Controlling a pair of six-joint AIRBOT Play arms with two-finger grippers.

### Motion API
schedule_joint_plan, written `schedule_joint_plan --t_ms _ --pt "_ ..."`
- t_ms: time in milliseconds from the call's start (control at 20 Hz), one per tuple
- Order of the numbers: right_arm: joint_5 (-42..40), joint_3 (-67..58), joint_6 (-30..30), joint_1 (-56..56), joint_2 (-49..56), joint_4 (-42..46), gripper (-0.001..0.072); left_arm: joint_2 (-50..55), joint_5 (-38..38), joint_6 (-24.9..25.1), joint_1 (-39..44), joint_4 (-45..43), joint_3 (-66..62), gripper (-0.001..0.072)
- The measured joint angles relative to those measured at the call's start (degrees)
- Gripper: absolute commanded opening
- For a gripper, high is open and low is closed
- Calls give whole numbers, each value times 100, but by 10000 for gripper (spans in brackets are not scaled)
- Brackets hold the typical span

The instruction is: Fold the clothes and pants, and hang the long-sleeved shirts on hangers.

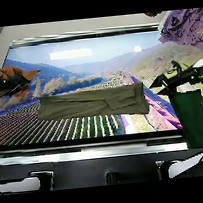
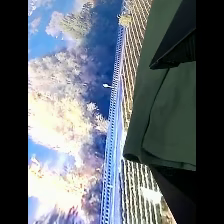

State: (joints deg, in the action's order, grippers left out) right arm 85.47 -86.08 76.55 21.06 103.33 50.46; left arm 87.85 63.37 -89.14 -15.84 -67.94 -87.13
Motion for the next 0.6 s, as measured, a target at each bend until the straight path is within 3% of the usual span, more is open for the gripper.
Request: schedule_joint_plan --t_ms 600 --pt "-190 348 -717 -393 833 -1126 661 -7 116 0 -9 -66 -44 695"
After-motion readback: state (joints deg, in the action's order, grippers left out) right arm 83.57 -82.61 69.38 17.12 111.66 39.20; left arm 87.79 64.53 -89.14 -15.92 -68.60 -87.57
